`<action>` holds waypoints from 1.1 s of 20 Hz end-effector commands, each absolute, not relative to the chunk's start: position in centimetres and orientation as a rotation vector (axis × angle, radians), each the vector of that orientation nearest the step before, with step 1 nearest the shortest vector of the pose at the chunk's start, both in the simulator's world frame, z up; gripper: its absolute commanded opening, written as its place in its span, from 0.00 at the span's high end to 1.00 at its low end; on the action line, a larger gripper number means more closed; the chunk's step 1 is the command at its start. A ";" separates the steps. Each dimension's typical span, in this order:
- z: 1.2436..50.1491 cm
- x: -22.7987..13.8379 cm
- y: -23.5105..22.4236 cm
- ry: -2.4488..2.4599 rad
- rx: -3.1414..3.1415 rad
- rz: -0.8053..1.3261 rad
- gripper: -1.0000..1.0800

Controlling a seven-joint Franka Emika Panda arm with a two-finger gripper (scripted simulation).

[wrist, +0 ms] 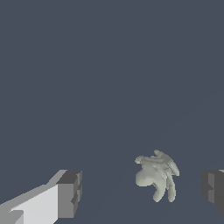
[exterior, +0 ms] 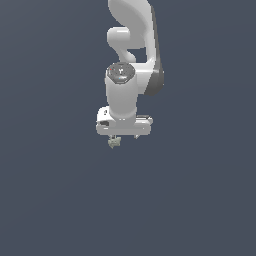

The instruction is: Pick up the object and move it to a goal position.

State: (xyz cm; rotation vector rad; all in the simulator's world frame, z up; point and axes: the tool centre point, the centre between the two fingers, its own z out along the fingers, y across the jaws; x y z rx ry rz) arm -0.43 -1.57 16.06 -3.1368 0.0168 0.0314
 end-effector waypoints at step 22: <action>9.0 -6.5 -7.0 0.267 -3.130 0.000 0.04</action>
